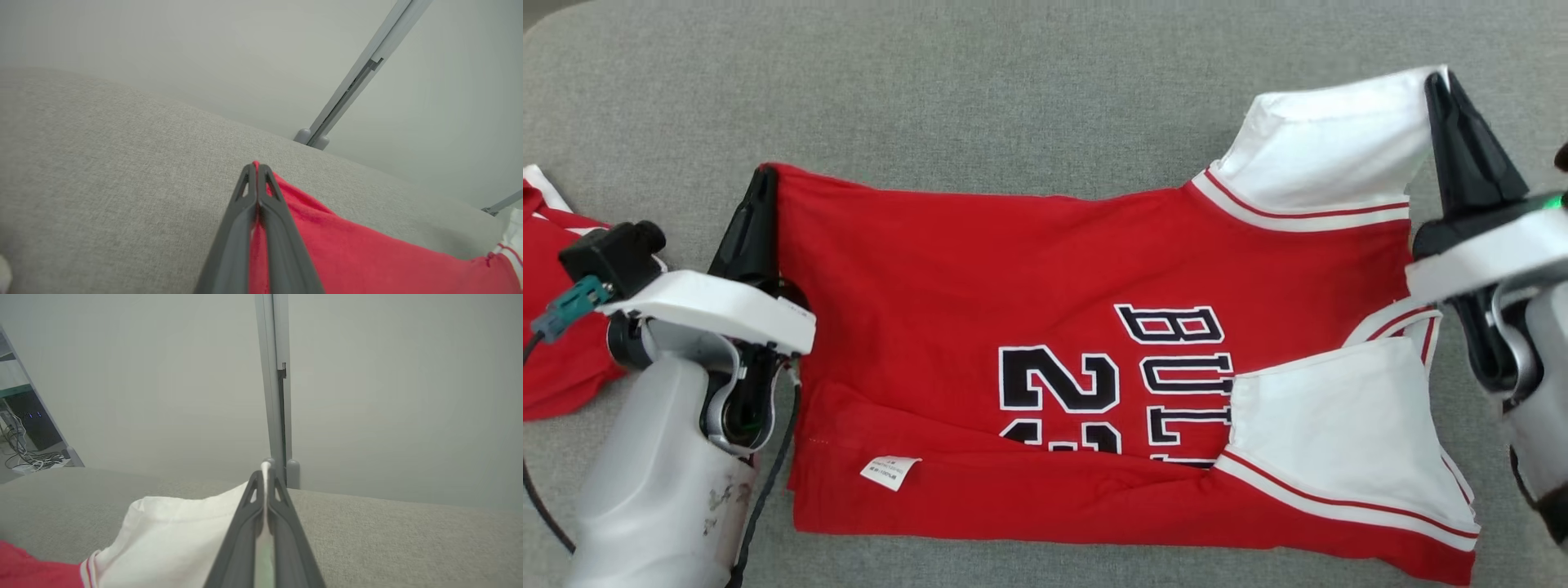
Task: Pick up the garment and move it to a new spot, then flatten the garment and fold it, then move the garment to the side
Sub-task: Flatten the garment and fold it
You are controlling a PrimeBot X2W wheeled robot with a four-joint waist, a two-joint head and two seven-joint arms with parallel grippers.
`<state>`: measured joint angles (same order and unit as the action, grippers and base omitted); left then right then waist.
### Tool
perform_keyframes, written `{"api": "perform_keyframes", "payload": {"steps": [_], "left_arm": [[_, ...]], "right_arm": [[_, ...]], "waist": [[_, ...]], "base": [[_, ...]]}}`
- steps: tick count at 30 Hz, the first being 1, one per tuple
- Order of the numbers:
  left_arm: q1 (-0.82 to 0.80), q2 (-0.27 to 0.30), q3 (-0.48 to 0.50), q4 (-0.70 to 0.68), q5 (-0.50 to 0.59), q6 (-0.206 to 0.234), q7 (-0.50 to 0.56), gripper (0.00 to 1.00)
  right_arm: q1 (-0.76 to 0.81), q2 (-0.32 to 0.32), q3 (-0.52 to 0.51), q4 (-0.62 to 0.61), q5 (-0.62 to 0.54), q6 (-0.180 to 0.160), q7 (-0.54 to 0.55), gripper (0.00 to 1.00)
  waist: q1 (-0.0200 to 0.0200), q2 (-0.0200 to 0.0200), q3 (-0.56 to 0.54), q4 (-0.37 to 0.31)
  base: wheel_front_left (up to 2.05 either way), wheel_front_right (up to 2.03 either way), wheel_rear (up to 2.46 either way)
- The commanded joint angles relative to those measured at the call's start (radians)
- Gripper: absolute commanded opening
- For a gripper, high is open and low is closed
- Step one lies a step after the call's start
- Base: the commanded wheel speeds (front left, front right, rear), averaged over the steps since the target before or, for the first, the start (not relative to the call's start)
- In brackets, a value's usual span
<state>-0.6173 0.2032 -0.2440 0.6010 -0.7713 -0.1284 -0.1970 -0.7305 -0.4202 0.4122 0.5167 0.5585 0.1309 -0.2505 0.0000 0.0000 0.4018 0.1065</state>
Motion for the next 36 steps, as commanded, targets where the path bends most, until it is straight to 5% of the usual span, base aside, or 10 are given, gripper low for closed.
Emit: {"api": "perform_keyframes", "payload": {"steps": [1, 12, 27, 29, 30, 36], "left_arm": [[0.026, 0.012, 0.010, -0.020, -0.013, 0.008, 0.003, 0.00], [0.361, 0.057, 0.080, -0.311, -0.148, 0.085, 0.131, 0.00], [0.627, 0.082, 0.090, -0.489, -0.186, 0.200, 0.219, 0.00], [0.632, 0.085, 0.085, -0.482, -0.165, 0.214, 0.207, 1.00], [0.631, 0.091, 0.079, -0.480, -0.141, 0.220, 0.190, 1.00], [0.601, 0.093, 0.052, -0.483, 0.014, 0.256, 0.031, 1.00]], "right_arm": [[0.042, 0.001, -0.013, -0.025, -0.007, 0.000, -0.008, 0.00], [0.544, 0.139, -0.153, -0.327, -0.053, 0.000, 0.040, 0.00], [0.792, 0.248, -0.255, -0.410, -0.083, 0.000, 0.129, 0.00], [0.791, 0.251, -0.257, -0.408, -0.098, 0.000, 0.134, 0.74], [0.791, 0.253, -0.259, -0.410, -0.111, 0.000, 0.130, 1.00], [0.773, 0.260, -0.277, -0.455, -0.201, 0.000, 0.066, 1.00]], "waist": [[0.0000, 0.0000, -0.015, -0.010], [0.0000, 0.0000, -0.099, -0.075], [0.0000, 0.0000, -0.160, -0.097], [0.0000, 0.0000, -0.161, -0.097], [0.0000, 0.0000, -0.161, -0.096], [0.0000, 0.0000, -0.167, -0.093]], "base": [[0.00, 0.00, 0.00], [0.00, 0.00, 0.00], [0.00, 0.00, 0.00], [0.00, 0.00, 0.00], [0.00, 0.00, 0.00], [0.00, 0.00, 0.00]]}}
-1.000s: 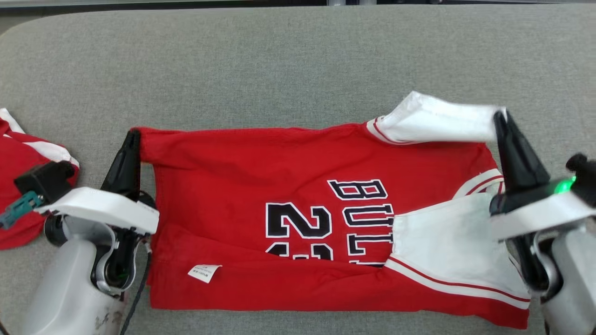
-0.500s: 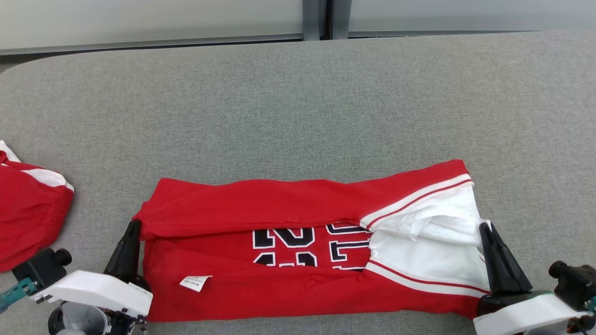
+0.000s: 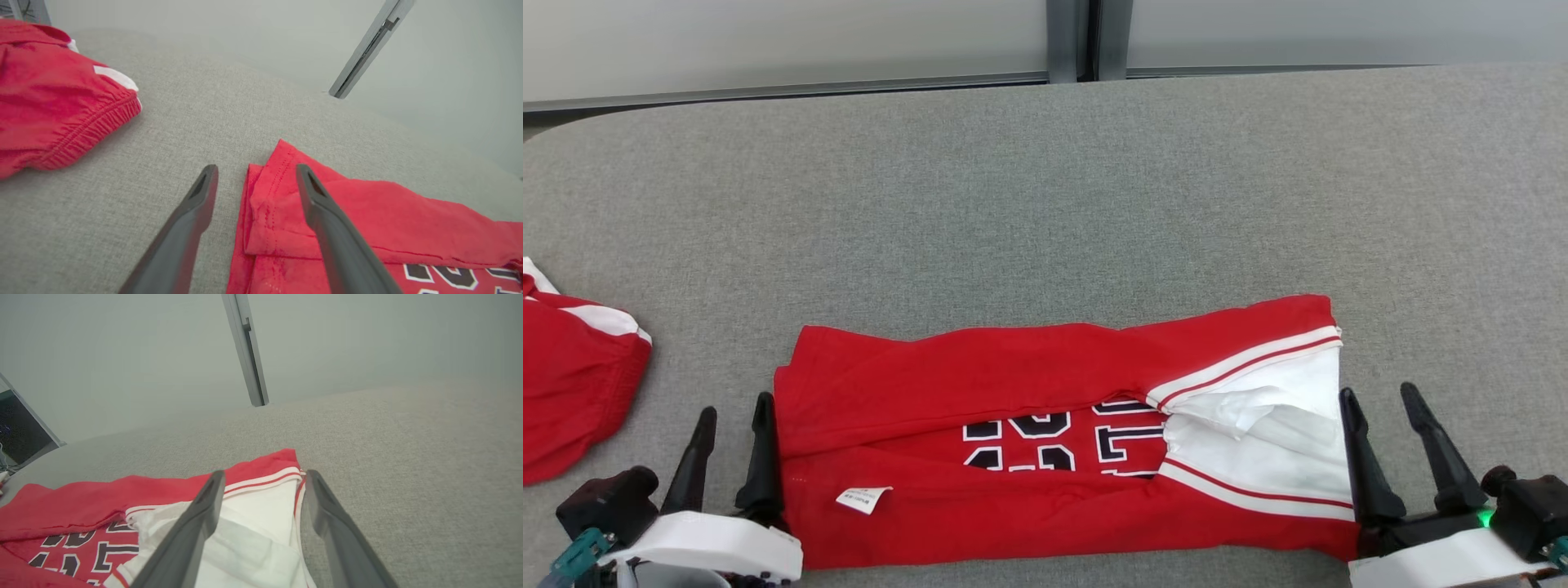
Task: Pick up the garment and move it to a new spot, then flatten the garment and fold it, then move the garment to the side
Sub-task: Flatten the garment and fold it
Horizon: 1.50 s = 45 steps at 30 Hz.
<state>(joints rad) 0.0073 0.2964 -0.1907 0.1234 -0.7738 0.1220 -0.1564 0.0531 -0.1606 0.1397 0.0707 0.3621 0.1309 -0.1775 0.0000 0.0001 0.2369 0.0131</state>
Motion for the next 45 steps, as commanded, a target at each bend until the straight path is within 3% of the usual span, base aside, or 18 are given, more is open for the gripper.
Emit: {"api": "perform_keyframes", "payload": {"steps": [1, 8, 17, 22, 38, 45], "left_arm": [[-0.025, -0.002, -0.006, -0.008, 0.041, 0.011, -0.039, 1.00], [-0.039, -0.041, 0.012, -0.094, 0.219, 0.041, -0.108, 1.00], [0.024, -0.099, 0.089, -0.166, 0.402, 0.000, -0.108, 1.00], [0.048, -0.090, 0.080, -0.114, 0.439, -0.022, -0.108, 1.00], [0.022, -0.098, 0.062, -0.087, 0.458, -0.016, -0.108, 1.00], [-0.004, -0.104, 0.045, -0.099, 0.465, -0.018, -0.108, 1.00]], "right_arm": [[-0.013, 0.006, -0.013, -0.022, -0.027, 0.000, -0.019, 1.00], [-0.019, 0.036, -0.070, -0.126, -0.152, 0.000, -0.041, 1.00], [0.026, 0.066, -0.069, -0.177, -0.208, 0.000, 0.002, 1.00], [0.035, 0.071, -0.058, -0.166, -0.208, 0.000, 0.011, 1.00], [0.037, 0.072, -0.066, -0.146, -0.200, 0.000, 0.018, 1.00], [0.018, 0.055, -0.126, -0.033, -0.183, 0.000, 0.006, 1.00]], "waist": [[0.0000, -0.0001, -0.006, 0.000], [0.0000, -0.0001, -0.045, -0.006], [0.0000, -0.0001, -0.104, -0.014], [0.0000, -0.0001, -0.117, -0.015], [0.0000, -0.0001, -0.122, -0.010], [0.0000, -0.0001, -0.092, 0.012]], "base": [[0.00, 0.00, 0.00], [0.00, 0.00, 0.00], [0.00, 0.00, 0.00], [0.00, 0.00, 0.00], [0.00, 0.00, 0.00], [0.00, 0.00, 0.00]]}}
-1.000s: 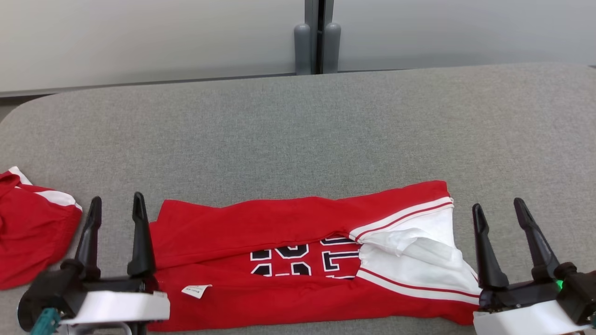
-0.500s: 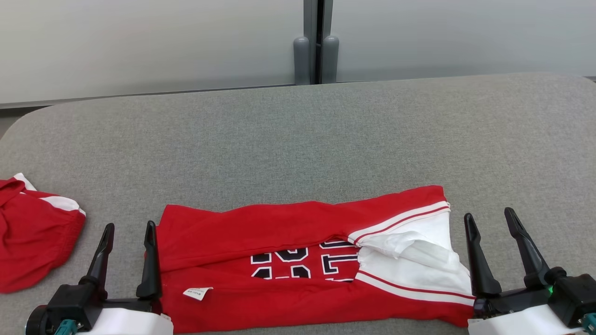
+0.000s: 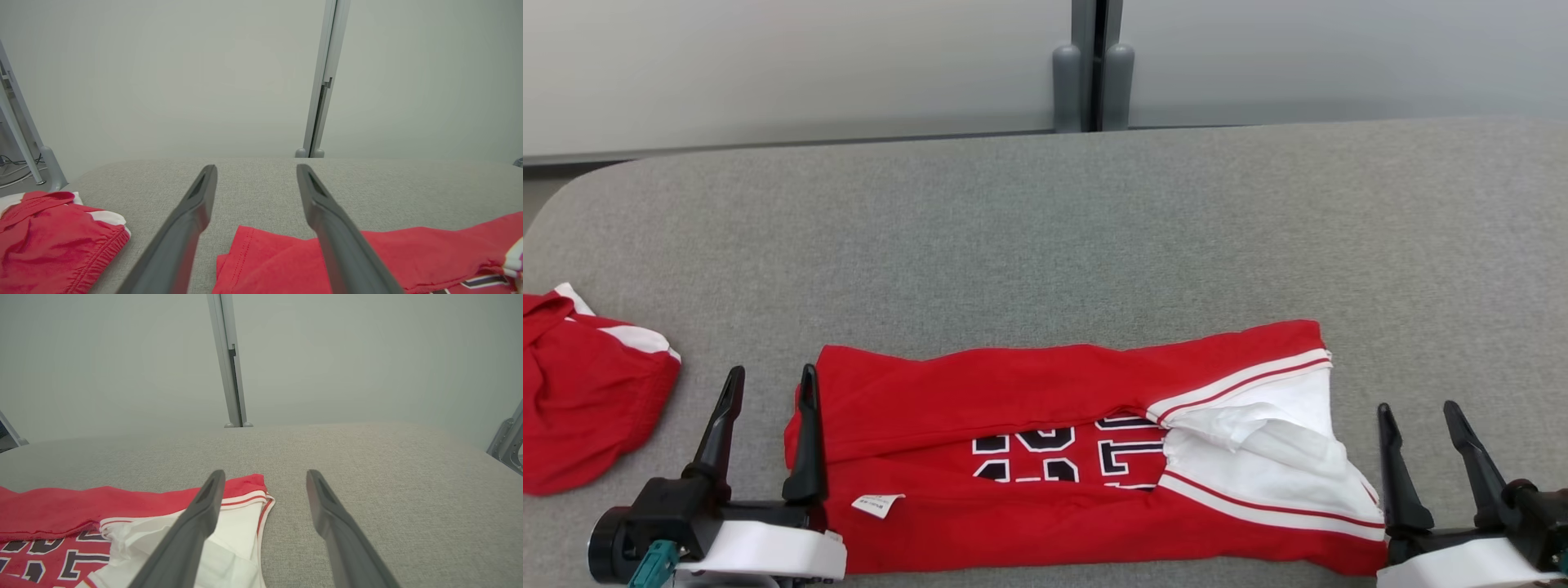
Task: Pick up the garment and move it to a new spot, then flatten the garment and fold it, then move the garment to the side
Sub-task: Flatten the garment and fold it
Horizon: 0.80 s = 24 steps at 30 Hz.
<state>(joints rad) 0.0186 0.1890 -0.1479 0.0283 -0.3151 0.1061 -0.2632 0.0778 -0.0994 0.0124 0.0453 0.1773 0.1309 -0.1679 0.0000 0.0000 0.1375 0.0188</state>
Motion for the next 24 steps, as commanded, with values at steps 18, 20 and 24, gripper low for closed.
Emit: {"api": "perform_keyframes", "payload": {"steps": [18, 20, 24], "left_arm": [[-0.120, -0.041, 0.010, 0.017, 0.018, -0.048, -0.002, 1.00], [-0.126, -0.043, 0.018, 0.021, 0.022, -0.052, -0.002, 1.00], [-0.129, -0.051, 0.031, 0.026, 0.029, -0.063, -0.002, 1.00]], "right_arm": [[-0.137, 0.001, 0.194, 0.485, 0.164, 0.003, 0.110, 0.33], [-0.133, -0.006, 0.221, 0.485, 0.183, 0.003, 0.138, 0.00], [-0.146, -0.047, 0.216, 0.444, 0.203, -0.001, 0.139, 0.00]], "waist": [[0.0000, 0.0000, 0.129, 0.059], [0.0000, 0.0000, 0.132, 0.058], [0.0000, 0.0000, 0.138, 0.053]], "base": [[0.00, 0.00, 0.00], [0.00, 0.00, 0.00], [0.00, 0.00, 0.00]]}}
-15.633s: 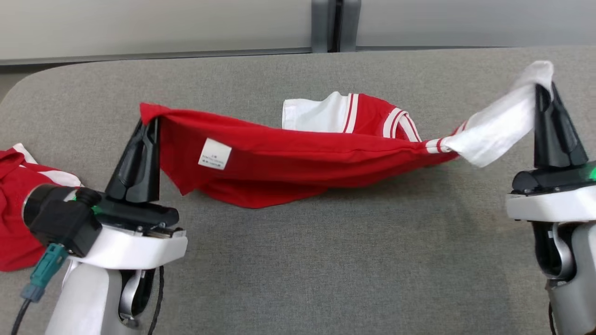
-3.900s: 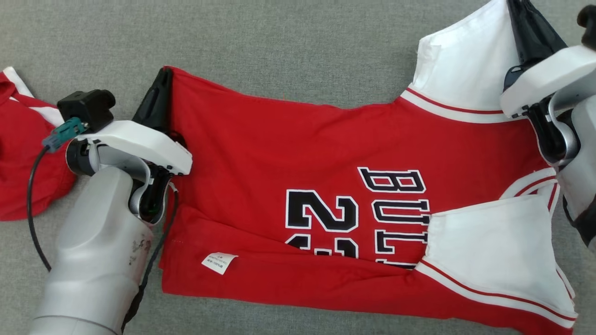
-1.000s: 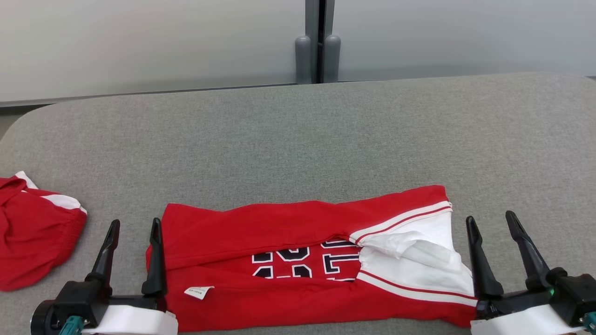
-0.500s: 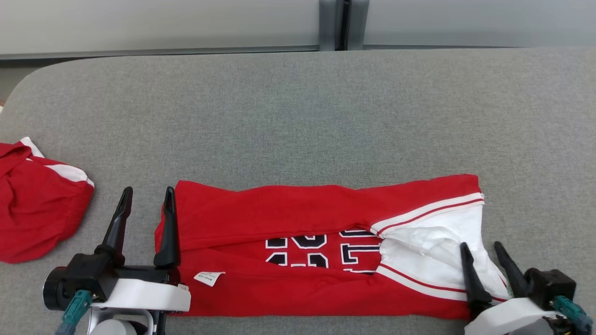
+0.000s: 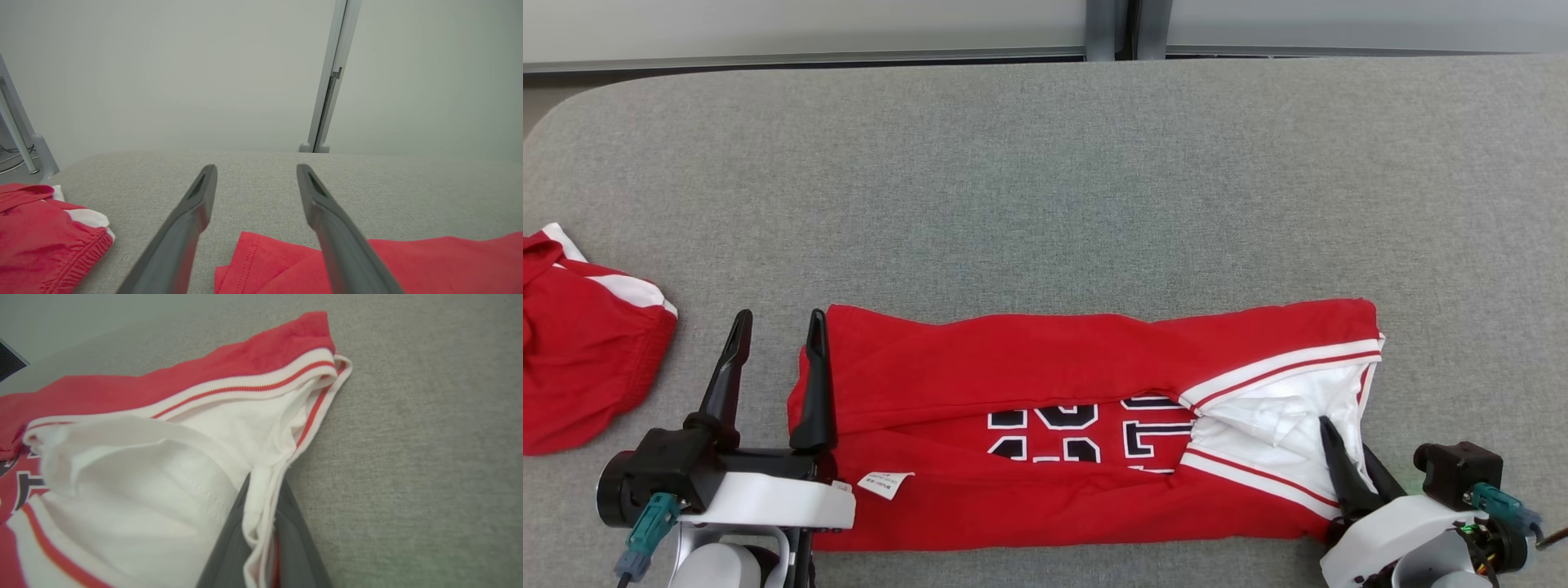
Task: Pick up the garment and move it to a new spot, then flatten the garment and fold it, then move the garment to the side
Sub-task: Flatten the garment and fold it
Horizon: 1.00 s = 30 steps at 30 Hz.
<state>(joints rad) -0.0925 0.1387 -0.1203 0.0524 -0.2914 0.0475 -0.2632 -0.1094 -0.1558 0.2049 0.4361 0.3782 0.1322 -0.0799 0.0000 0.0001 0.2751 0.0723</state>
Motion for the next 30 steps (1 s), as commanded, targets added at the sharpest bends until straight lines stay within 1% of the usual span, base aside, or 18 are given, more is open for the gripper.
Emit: {"api": "perform_keyframes", "payload": {"steps": [1, 5, 9, 15, 20, 23, 25, 30], "left_arm": [[-0.018, -0.002, 0.007, 0.004, 0.008, -0.006, -0.002, 1.00], [-0.018, -0.005, 0.019, 0.014, 0.014, -0.013, -0.002, 1.00], [-0.011, -0.010, 0.029, 0.026, 0.019, -0.021, -0.002, 1.00], [0.002, -0.020, 0.040, 0.040, 0.024, -0.031, -0.002, 1.00], [0.018, -0.025, 0.049, 0.049, 0.028, -0.037, -0.002, 1.00], [0.025, -0.027, 0.055, 0.056, 0.032, -0.038, -0.002, 1.00], [0.034, -0.028, 0.057, 0.062, 0.035, -0.039, -0.002, 1.00], [0.041, -0.029, 0.061, 0.069, 0.037, -0.044, -0.002, 1.00]], "right_arm": [[0.036, 0.000, 0.015, 0.039, 0.002, -0.003, 0.049, 0.00], [0.020, -0.040, -0.030, -0.024, -0.007, -0.005, 0.029, 0.00], [0.044, -0.084, -0.082, -0.072, -0.012, -0.005, 0.023, 0.00], [0.098, -0.174, -0.171, -0.103, 0.005, -0.003, 0.012, 0.00], [0.110, -0.204, -0.188, -0.131, 0.010, -0.003, 0.013, 0.00], [0.105, -0.203, -0.171, -0.183, 0.001, -0.003, 0.027, 0.00], [0.098, -0.188, -0.156, -0.239, -0.010, -0.002, 0.048, 0.00], [0.070, -0.109, -0.085, -0.420, -0.025, -0.002, 0.135, 0.00]], "waist": [[0.0000, -0.0001, 0.001, -0.002], [0.0000, -0.0001, -0.001, -0.010], [0.0000, -0.0001, -0.014, -0.018], [0.0000, -0.0001, -0.040, -0.032], [0.0000, -0.0001, -0.062, -0.043], [0.0000, -0.0001, -0.079, -0.048], [0.0000, -0.0001, -0.093, -0.050], [0.0000, -0.0001, -0.119, -0.047]], "base": [[0.00, 0.00, 0.00], [0.00, 0.00, 0.00], [0.00, 0.00, 0.00], [0.00, 0.00, 0.00], [0.00, 0.00, 0.00], [0.00, 0.00, 0.00], [0.00, 0.00, 0.00], [0.00, 0.00, 0.00]]}}
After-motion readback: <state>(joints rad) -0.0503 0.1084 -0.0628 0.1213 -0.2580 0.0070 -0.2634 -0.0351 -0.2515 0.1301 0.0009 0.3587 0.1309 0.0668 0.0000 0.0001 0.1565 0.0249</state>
